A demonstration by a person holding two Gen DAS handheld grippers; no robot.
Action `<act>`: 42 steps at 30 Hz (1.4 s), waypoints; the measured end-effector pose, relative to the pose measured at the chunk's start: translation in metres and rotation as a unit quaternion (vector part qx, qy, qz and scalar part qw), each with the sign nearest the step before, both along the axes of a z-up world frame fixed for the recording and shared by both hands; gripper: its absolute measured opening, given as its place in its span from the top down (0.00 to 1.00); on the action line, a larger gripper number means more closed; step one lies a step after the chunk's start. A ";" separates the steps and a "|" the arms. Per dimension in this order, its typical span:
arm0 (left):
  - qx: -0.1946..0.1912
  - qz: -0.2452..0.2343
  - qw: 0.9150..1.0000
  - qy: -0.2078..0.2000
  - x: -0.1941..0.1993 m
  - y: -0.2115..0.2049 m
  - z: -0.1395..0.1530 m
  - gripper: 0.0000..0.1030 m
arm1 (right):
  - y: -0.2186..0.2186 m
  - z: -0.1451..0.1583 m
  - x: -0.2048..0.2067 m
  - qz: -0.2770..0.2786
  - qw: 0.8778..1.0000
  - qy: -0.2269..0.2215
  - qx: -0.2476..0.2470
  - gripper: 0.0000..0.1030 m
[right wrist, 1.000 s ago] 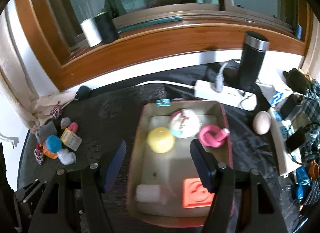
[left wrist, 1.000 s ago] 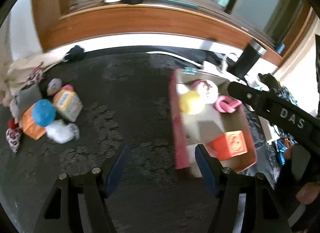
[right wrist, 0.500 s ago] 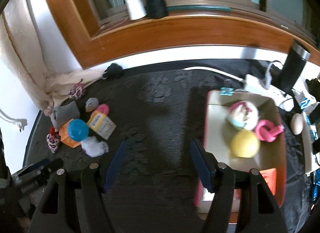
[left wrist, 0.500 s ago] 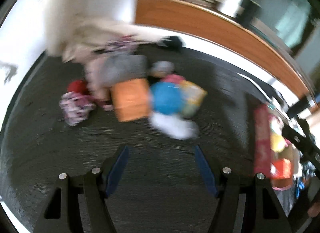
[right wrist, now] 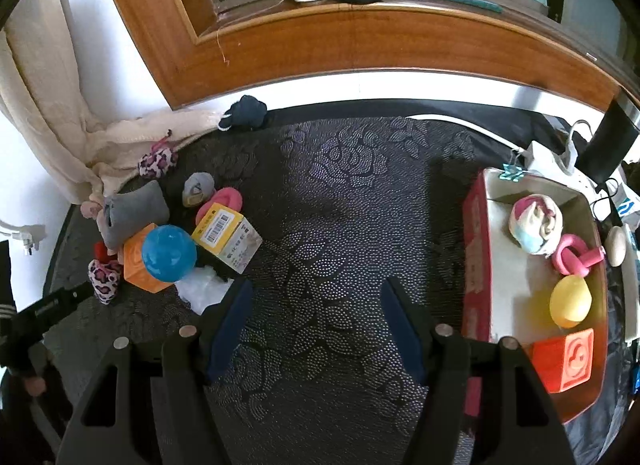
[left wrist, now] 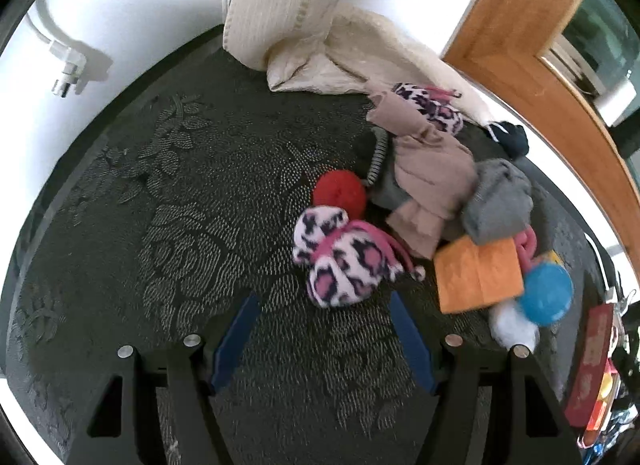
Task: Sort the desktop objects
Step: 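Lift both grippers out of the tray and move back toward the pile, then grasp the yellow barcode box with right gripper while left grasps pink-leopard plush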
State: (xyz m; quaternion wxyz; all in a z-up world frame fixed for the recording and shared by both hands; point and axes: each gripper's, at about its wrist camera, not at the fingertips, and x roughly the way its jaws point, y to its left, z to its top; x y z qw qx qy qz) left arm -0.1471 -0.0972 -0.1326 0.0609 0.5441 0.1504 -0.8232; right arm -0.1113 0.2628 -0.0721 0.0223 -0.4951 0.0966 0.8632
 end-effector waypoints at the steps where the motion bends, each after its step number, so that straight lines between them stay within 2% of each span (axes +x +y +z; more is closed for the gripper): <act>1: 0.003 -0.001 1.000 -0.001 -0.004 0.000 -0.003 0.32 | -0.001 -0.001 -0.002 -0.001 1.000 -0.002 0.002 0.31; 6: 0.021 -0.006 1.000 -0.013 -0.022 0.003 -0.018 0.32 | -0.004 -0.007 -0.012 -0.004 1.000 -0.011 0.007 0.31; 14: 0.021 -0.003 1.000 -0.022 -0.039 0.003 -0.038 0.32 | -0.011 -0.014 -0.030 0.002 1.000 -0.021 0.004 0.31; 17: 0.013 -0.007 1.000 -0.013 -0.040 0.006 -0.038 0.33 | -0.018 -0.018 -0.039 0.008 1.000 -0.024 -0.001 0.31; 19: 0.012 -0.009 1.000 -0.010 -0.040 0.007 -0.037 0.41 | -0.021 -0.021 -0.045 0.012 0.999 -0.028 -0.010 0.31; 21: 0.013 -0.009 1.000 -0.009 -0.038 0.008 -0.035 0.43 | -0.026 -0.023 -0.050 0.015 0.999 -0.030 -0.018 0.31; 29: -0.005 -0.018 1.000 0.000 -0.018 0.016 -0.022 0.43 | -0.050 -0.034 -0.087 0.040 0.998 -0.036 -0.043 0.31; 34: -0.006 -0.021 1.000 0.002 -0.005 0.021 -0.013 0.43 | -0.061 -0.052 -0.114 0.045 0.995 -0.064 -0.062 0.31; 40: -0.007 -0.023 1.000 0.004 -0.002 0.020 -0.007 0.43 | -0.072 -0.073 -0.117 0.062 0.992 -0.097 -0.060 0.31; 42: -0.007 -0.023 1.000 0.005 -0.001 0.020 -0.005 0.43 | -0.072 -0.074 -0.113 0.067 0.991 -0.097 -0.056 0.35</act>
